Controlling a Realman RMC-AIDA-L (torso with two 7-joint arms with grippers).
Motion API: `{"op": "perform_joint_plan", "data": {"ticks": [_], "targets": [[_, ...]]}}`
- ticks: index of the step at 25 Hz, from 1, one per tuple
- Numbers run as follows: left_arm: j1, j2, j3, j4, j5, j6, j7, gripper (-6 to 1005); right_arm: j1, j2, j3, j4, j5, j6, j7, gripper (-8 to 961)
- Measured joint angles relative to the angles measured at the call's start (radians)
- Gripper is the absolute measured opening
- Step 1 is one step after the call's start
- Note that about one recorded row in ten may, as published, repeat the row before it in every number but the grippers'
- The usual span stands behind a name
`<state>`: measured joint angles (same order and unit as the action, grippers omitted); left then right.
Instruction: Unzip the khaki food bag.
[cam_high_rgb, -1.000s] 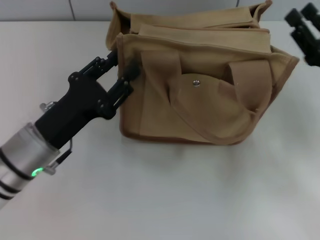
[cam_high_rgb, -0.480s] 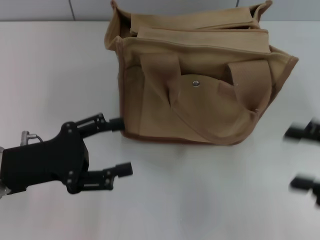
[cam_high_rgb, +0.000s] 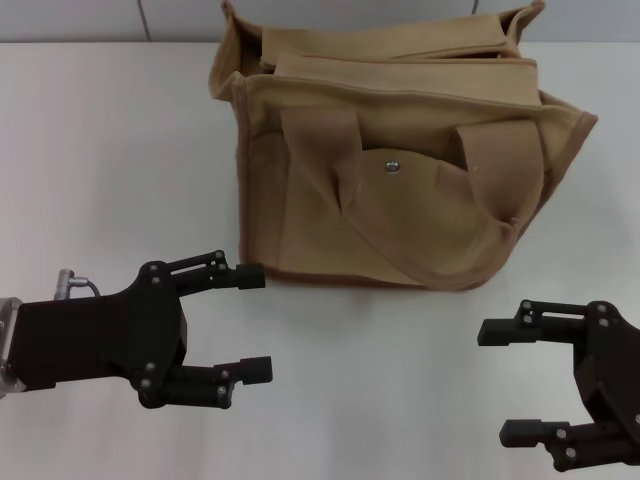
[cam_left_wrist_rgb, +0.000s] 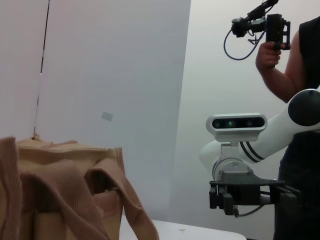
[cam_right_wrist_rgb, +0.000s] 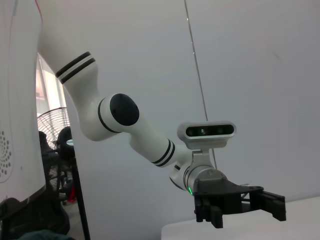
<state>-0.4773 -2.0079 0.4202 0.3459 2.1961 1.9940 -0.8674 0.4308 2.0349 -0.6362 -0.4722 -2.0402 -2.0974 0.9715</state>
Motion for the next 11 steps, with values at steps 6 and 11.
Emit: {"op": "perform_joint_plan", "data": {"ticks": [6, 11], "targets": [[0.003, -0.008, 0.002, 0.001, 0.004, -0.003, 0.0, 860, 0.004, 0.003, -0.002, 0.0, 0.0, 0.0, 0.001, 759], [0.004, -0.011, 0.002, 0.001, 0.005, -0.002, -0.001, 860, -0.002, 0.003, 0.004, 0.004, 0.0, 0.0, -0.001, 759]]}}
